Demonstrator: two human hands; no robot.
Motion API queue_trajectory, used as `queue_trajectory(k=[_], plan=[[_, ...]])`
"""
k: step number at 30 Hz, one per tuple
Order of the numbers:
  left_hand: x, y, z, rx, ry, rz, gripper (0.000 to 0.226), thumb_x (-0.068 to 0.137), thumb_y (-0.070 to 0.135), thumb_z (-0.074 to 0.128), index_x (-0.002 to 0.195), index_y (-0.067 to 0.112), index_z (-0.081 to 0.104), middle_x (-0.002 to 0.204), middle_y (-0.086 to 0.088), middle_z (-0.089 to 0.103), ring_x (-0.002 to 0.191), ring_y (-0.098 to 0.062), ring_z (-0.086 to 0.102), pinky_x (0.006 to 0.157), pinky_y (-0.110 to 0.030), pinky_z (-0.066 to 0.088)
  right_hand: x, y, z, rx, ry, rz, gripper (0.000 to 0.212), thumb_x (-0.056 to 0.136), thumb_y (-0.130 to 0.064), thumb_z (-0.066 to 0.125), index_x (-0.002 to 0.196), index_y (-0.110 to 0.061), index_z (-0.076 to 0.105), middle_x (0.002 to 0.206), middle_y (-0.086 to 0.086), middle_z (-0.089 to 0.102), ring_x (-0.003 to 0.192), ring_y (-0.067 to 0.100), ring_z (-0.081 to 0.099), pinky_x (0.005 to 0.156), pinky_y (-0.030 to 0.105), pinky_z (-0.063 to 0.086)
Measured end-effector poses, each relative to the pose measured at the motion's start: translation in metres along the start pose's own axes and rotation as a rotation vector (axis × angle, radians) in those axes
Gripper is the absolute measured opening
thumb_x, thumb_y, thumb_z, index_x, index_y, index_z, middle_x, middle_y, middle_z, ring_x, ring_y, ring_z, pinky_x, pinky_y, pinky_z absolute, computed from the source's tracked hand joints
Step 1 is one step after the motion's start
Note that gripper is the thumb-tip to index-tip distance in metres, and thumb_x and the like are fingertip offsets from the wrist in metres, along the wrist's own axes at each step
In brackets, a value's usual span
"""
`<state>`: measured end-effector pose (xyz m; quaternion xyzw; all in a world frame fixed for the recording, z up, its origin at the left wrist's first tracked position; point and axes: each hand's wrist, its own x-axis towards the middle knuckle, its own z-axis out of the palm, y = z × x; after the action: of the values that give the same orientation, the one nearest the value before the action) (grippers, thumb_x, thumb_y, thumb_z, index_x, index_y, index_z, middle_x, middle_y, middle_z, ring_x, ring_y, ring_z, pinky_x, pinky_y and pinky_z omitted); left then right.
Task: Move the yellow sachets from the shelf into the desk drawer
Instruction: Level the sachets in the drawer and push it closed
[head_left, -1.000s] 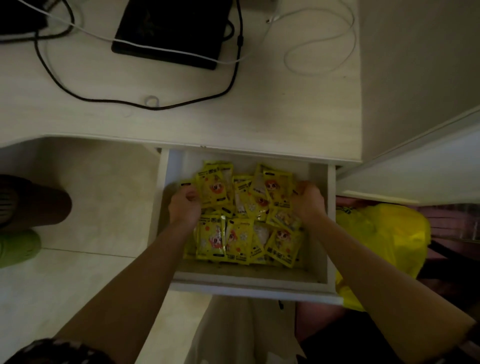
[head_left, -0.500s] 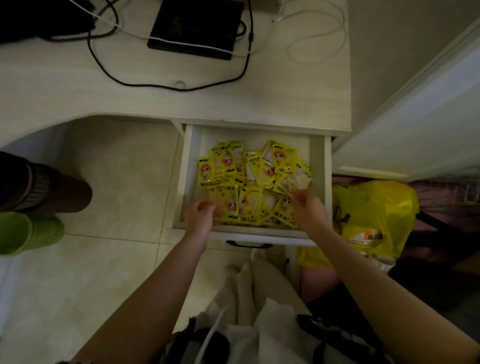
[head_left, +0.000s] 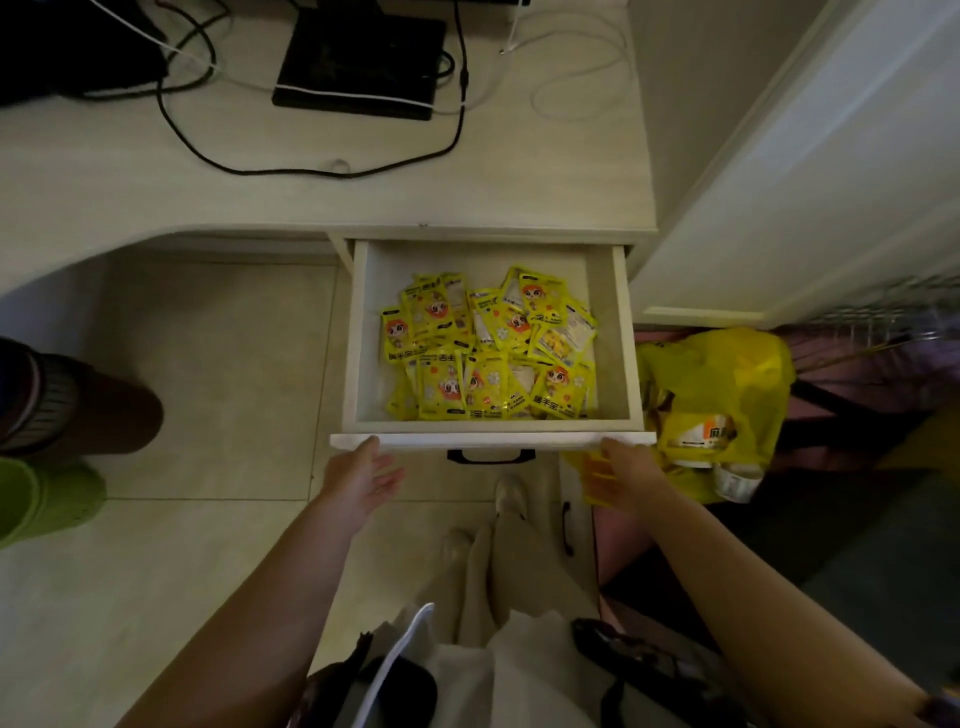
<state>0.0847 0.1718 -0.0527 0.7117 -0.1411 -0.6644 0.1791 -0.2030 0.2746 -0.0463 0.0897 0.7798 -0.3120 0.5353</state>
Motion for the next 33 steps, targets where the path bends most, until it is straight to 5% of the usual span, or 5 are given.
queue_trajectory(k=[8,13,21,27,33], plan=[[0.014,0.015,0.012,-0.241,-0.045,-0.099,0.025,0.097,0.01,0.051,0.118,0.0,0.046,0.126,-0.031,0.05,0.116,-0.041,0.056,0.085,-0.041,0.05,0.01,-0.032,-0.007,0.316,-0.025,0.109,0.039,0.097,0.001,0.038,0.136,0.002,0.033,0.129,0.03,0.048,0.119,0.046,0.053,0.096,0.054,0.048],[0.018,0.015,0.018,-0.293,-0.009,-0.101,0.002,0.094,-0.005,0.046,0.096,-0.004,0.048,0.123,-0.034,0.05,0.122,-0.045,0.051,0.087,-0.045,0.048,0.014,-0.033,0.003,0.358,0.03,0.164,0.041,0.098,-0.001,0.036,0.138,-0.004,0.03,0.131,0.03,0.047,0.111,0.046,0.057,0.08,0.055,0.054],[0.019,0.028,0.034,-0.352,0.085,-0.015,0.032,0.088,-0.014,0.047,0.119,-0.009,0.046,0.117,-0.033,0.057,0.101,-0.04,0.063,0.063,-0.042,0.06,0.021,-0.056,0.01,0.353,0.072,0.198,0.037,0.101,-0.006,0.034,0.137,-0.005,0.032,0.129,0.028,0.051,0.111,0.042,0.059,0.045,0.05,0.056],[0.028,0.056,0.053,-0.34,0.17,0.008,0.031,0.088,-0.011,0.051,0.119,-0.009,0.049,0.116,-0.032,0.06,0.102,-0.039,0.065,0.062,-0.04,0.06,0.029,-0.087,0.017,0.293,0.057,0.177,0.038,0.101,-0.004,0.034,0.139,-0.005,0.03,0.099,0.024,0.054,0.112,0.041,0.059,0.068,0.047,0.054],[0.036,0.076,0.067,-0.381,0.162,0.031,0.032,0.09,-0.006,0.053,0.121,-0.012,0.049,0.114,-0.032,0.06,0.091,-0.038,0.066,0.06,-0.037,0.06,0.04,-0.11,0.026,0.306,0.044,0.143,0.044,0.098,0.003,0.033,0.141,-0.004,0.028,0.107,0.025,0.053,0.101,0.04,0.061,0.051,0.045,0.053]])
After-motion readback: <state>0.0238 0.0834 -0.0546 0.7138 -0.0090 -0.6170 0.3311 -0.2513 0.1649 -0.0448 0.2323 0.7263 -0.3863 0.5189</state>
